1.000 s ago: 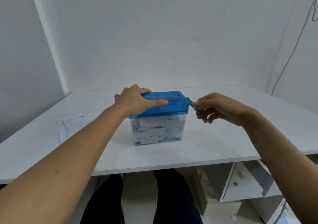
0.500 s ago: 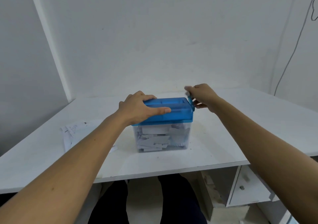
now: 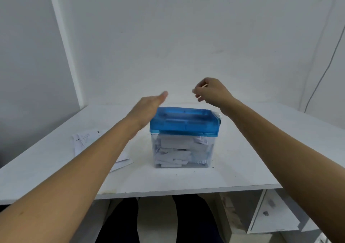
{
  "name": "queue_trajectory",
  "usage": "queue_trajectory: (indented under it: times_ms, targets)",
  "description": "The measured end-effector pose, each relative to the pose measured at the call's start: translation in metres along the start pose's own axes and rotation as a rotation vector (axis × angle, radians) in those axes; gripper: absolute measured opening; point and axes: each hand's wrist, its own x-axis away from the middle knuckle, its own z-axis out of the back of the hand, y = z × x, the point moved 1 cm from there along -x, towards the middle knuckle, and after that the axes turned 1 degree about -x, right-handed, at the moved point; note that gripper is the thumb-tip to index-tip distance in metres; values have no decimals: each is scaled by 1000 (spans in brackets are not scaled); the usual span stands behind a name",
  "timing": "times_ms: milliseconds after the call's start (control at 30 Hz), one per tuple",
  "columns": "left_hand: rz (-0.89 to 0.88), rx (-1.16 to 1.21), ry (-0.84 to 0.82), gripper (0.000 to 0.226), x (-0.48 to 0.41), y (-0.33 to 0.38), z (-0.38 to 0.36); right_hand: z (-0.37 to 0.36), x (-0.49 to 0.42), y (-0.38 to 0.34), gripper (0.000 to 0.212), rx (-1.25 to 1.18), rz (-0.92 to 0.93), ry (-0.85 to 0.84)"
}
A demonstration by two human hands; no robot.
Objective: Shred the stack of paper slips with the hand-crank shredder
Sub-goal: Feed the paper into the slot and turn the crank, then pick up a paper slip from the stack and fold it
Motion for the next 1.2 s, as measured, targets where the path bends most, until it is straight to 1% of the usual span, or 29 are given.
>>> queue_trajectory:
  times_ms: [33, 100, 200, 267, 367, 433, 500, 600, 700, 733, 800, 833, 900, 1000, 1100, 1200]
  targets:
    - [14, -3, 67, 66, 0, -5, 10, -5, 2, -11, 14, 29, 38, -42]
    - [50, 3, 177, 60, -1, -17, 32, -17, 5, -34, 17, 98, 86, -178]
    - [107, 3, 231, 48, 6, -33, 68, -41, 10, -64, 18, 170, 103, -362]
    - [125, -10, 241, 41, 14, -43, 87, -57, 13, -80, 16, 184, 135, -410]
    - [181, -26, 286, 28, 24, -64, 107, -90, 21, -103, 14, 188, 203, -442]
    - [229, -50, 306, 24, 28, -81, 113, -113, 28, -115, 15, 203, 248, -459]
    - [267, -90, 315, 26, 34, -102, 115, -140, 38, -121, 19, 247, 282, -483]
    - [325, -231, 329, 31, 46, -135, 110, -185, 53, -115, 26, 325, 283, -555]
    - [393, -328, 361, 42, 58, -169, 103, -225, 65, -90, 36, 440, 203, -631]
    - [419, -334, 375, 44, 61, -178, 101, -236, 69, -79, 45, 487, 163, -648]
    - [443, -339, 421, 40, 66, -192, 98, -253, 77, -56, 80, 591, 78, -639]
    - [432, -358, 448, 37, 68, -195, 96, -259, 80, -46, 91, 621, 53, -607]
    - [393, -445, 476, 36, 70, -198, 89, -267, 84, -30, 99, 624, 60, -511]
    - [363, -553, 464, 40, 72, -197, 84, -273, 90, -12, 93, 540, 103, -412]
    - [335, -548, 444, 33, 74, -195, 83, -271, 93, -5, 77, 434, 120, -354]
    - [283, -534, 452, 24, 76, -196, 83, -268, 91, -4, 62, 318, 55, -339]
